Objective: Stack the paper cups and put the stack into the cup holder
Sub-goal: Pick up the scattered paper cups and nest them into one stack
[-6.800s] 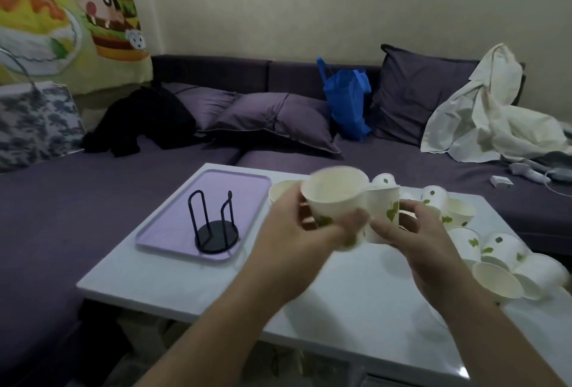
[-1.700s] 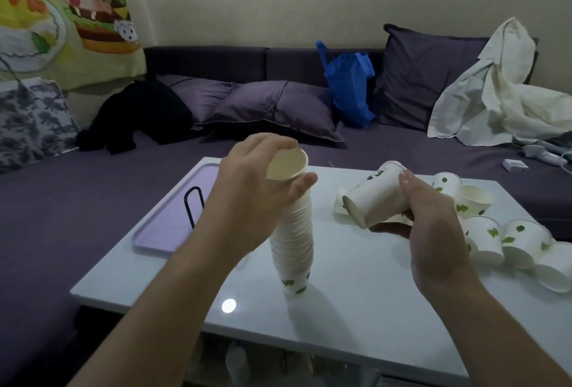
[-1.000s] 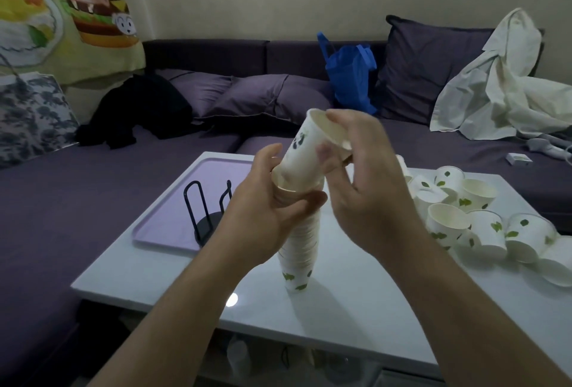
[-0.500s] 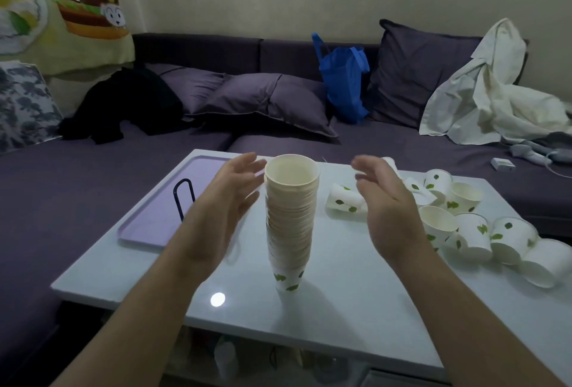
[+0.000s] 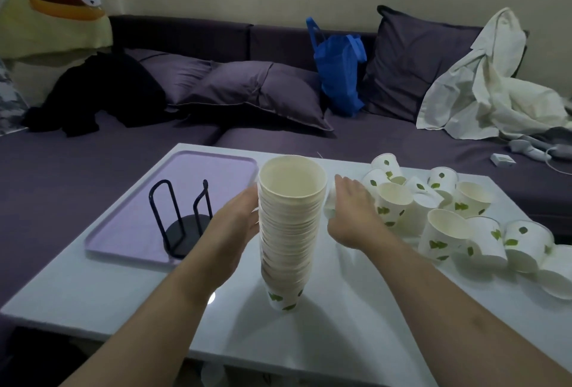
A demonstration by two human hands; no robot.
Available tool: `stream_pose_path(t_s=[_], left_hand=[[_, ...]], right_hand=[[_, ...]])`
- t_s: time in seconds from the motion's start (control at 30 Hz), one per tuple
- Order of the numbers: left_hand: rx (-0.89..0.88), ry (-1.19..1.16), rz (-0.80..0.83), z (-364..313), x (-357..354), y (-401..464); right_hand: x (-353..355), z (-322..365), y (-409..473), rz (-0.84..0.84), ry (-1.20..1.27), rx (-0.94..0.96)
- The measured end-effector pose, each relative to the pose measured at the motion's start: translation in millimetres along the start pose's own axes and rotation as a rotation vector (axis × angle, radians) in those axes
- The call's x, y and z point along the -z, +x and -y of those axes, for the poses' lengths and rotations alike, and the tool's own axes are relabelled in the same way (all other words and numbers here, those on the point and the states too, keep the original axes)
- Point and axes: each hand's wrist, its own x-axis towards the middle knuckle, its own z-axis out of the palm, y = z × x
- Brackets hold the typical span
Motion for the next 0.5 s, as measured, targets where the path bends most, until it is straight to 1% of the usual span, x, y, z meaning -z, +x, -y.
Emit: stream_pose_path(t_s=[0.07, 0.1, 0.2, 0.23, 0.3, 0.37, 0.4, 0.43, 0.5], left_hand=[[0.006, 0.064, 0.008, 0.6, -6.7, -2.2], [0.012, 0.068, -0.005, 3.1, -6.9, 0.3], [0.034, -0.014, -0.030, 5.5, -3.5, 12.0], [0.047, -0.030, -0.044, 6.7, -3.6, 16.7], [0.020, 0.039, -0.023, 5.5, -3.2, 14.0], [-0.026, 0.103, -0.009, 1.2, -0.4, 6.9], [-0.052, 0.106, 0.002, -0.9, 1.4, 3.3], [-0.090, 0.084, 0.019, -4.1, 2.4, -2.3], [-0.187, 0.035, -0.005, -15.9, 1.1, -10.3]], right_hand=[[-13.0, -3.4, 17.1, -0.002, -0.074, -0.033], [-18.1, -4.0, 21.9, -0.030, -0.117, -0.039], [-28.8, -7.1, 28.1, -0.145, -0.225, -0.027], [-29.6, -6.9, 28.0, -0.164, -0.224, -0.013], [-27.8, -6.0, 28.9, -0.160, -0.183, 0.006], [-14.6, -1.6, 27.3, -0.180, -0.063, 0.022], [-3.8, 1.8, 24.7, -0.208, 0.067, 0.029], [11.9, 8.8, 17.5, -0.239, 0.248, 0.031], [46.2, 24.0, -1.7, -0.316, 0.580, 0.087]])
